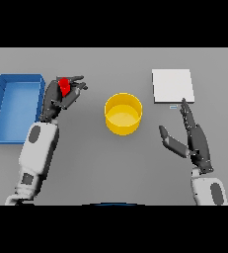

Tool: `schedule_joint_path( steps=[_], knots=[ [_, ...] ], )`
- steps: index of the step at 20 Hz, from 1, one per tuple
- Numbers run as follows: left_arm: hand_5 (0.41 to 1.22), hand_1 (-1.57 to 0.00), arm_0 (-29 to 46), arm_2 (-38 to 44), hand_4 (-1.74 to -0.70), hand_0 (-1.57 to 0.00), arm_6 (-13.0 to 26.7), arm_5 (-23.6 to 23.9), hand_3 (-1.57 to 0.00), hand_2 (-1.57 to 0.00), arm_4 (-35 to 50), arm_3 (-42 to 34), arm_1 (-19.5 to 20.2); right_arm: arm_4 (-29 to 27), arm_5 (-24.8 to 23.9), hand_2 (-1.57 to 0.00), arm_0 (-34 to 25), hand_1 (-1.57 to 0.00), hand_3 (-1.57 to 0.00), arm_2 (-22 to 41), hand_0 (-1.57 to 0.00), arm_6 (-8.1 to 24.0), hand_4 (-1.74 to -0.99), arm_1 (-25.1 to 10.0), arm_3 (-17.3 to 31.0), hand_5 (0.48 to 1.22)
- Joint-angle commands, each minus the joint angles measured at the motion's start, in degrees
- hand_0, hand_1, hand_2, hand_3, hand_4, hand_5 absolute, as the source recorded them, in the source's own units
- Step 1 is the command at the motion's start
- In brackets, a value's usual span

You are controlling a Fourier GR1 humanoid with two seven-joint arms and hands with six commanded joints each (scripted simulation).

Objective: Pick up the red beaker and tilt it to pour out 1 green nut into yellow bowl. Pick up the yellow bowl and place it on the metallic measuring scale.

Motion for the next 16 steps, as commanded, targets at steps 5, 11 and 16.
schedule_joint_path(
  steps=[5,11,16],
  knots=[
    [1.133,-1.56,-1.05,-3.71,-1.72,-1.56,3.14,-0.22,-1.55,-1.56,-2.79,-2.55,1.61,1.54,-0.66,0.00,-0.55,0.00,0.00,0.53,0.00,-1.77,-1.219,-0.06,0.35,0.659],
    [1.129,-1.56,-5.09,-8.21,-1.73,-1.56,5.18,-0.86,-1.56,-1.56,-8.46,-0.49,5.64,1.98,-0.84,0.00,-0.18,0.00,0.00,0.38,0.00,-1.44,-1.202,-0.55,-0.19,0.662],
    [1.127,-1.57,-9.72,-17.45,-1.74,-1.57,11.29,-3.31,-1.57,-1.57,-17.84,-1.49,10.08,2.10,-0.52,0.00,0.03,0.00,0.00,0.33,0.00,-0.14,-1.183,-1.01,-0.35,0.663]
  ],
)
